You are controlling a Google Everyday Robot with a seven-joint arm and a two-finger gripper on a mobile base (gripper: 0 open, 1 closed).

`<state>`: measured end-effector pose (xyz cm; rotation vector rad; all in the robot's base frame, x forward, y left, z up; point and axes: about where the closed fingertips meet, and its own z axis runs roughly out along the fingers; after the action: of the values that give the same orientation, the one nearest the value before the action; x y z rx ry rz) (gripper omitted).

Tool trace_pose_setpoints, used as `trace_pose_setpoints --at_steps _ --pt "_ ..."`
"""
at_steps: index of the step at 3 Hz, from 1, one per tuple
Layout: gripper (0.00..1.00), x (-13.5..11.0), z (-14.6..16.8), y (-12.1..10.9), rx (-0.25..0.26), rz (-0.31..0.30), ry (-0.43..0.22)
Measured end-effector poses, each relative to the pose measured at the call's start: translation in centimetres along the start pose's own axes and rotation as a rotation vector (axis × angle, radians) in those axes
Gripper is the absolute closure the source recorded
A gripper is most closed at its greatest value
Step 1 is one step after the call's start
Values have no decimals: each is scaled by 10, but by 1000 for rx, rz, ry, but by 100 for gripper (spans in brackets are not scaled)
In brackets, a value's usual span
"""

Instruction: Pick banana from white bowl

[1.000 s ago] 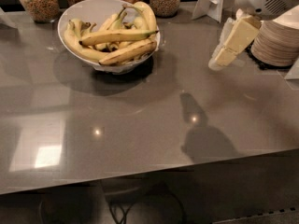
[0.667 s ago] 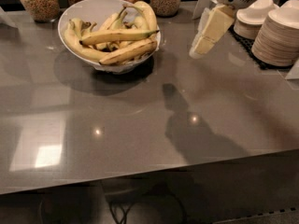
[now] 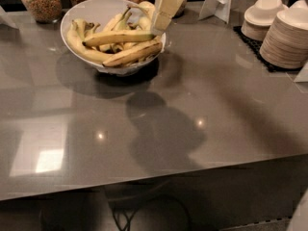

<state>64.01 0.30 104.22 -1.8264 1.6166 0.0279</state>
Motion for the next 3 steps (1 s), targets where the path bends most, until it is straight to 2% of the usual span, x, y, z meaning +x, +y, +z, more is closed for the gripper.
trace_pose_setpoints --at_steps 1,2,3 --pt "0 0 0 0 0 0 0" --pt "0 0 15 -4 -21 -4 17" --pt "11 -7 42 -12 -60 -6 21"
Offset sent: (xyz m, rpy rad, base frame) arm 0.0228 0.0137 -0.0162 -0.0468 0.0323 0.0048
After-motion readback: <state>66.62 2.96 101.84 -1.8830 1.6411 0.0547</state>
